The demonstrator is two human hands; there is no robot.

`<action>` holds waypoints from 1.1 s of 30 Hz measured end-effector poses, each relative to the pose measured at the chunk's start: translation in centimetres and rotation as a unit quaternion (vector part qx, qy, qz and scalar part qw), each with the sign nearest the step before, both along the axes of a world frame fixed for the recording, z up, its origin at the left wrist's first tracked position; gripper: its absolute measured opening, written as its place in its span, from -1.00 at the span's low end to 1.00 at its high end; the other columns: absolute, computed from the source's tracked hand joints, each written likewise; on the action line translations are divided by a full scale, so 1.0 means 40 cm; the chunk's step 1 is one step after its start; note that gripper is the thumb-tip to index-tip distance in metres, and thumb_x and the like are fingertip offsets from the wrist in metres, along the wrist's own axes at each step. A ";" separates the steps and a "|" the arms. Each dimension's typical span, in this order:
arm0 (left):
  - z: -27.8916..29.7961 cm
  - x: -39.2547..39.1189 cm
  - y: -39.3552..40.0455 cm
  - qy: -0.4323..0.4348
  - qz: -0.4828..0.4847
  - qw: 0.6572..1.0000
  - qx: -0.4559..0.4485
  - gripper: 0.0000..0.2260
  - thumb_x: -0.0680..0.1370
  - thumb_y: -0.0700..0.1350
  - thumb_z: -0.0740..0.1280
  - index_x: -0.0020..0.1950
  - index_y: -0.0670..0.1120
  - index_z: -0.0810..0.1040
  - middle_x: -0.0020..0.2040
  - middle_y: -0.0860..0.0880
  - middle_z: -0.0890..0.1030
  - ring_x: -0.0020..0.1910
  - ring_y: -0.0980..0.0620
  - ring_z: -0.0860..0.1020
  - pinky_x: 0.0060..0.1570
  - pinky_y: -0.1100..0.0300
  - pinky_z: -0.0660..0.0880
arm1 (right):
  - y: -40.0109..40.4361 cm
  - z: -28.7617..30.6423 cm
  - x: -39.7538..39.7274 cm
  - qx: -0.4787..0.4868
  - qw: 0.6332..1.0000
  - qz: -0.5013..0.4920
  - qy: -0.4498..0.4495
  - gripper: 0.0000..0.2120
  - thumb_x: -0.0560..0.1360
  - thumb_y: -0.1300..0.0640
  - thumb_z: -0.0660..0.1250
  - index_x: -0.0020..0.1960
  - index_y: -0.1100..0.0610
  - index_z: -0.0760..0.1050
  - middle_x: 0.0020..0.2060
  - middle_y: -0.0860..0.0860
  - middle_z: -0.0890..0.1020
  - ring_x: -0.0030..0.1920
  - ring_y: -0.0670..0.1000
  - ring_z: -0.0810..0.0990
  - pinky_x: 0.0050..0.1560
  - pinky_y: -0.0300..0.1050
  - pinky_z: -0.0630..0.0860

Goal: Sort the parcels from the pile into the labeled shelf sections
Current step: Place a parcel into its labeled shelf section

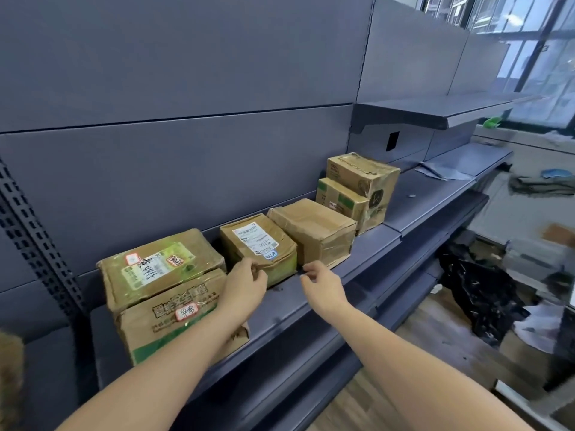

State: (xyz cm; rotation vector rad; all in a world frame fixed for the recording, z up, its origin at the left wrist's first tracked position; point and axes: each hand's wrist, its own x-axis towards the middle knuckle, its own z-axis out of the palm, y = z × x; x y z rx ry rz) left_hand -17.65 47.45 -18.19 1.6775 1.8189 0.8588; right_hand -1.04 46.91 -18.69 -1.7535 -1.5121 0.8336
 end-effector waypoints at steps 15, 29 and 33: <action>-0.031 -0.013 0.300 -0.027 0.088 0.991 -0.101 -0.54 0.57 -0.09 0.21 0.44 -0.22 0.27 0.37 -0.23 0.34 0.31 -0.25 0.38 0.32 -0.01 0.34 | 0.297 -0.013 -0.015 -0.032 0.998 0.024 -0.050 -0.58 0.58 0.06 0.23 0.41 0.13 0.35 0.28 0.05 0.53 0.28 0.09 0.49 0.22 -0.12 0.39; -0.093 0.019 0.372 -0.117 0.214 0.948 -0.206 -0.25 0.63 -0.07 0.19 0.53 -0.25 -0.32 0.55 -0.23 0.09 0.46 -0.24 0.24 0.34 0.04 0.27 | 0.430 -0.086 -0.064 -0.116 0.992 0.043 -0.026 -0.53 0.63 -0.09 0.10 0.42 0.18 0.31 0.30 0.20 0.50 0.30 0.22 0.45 0.26 -0.01 0.34; -0.118 0.034 0.380 -0.121 0.223 0.944 -0.211 -0.30 0.63 -0.07 0.16 0.55 -0.24 -0.24 0.52 -0.26 0.18 0.44 -0.24 0.28 0.33 0.06 0.26 | 0.437 -0.109 -0.049 -0.107 0.989 0.090 -0.051 -0.67 0.64 -0.08 0.08 0.17 0.19 0.34 0.18 0.22 0.56 0.19 0.26 0.50 0.15 0.03 0.38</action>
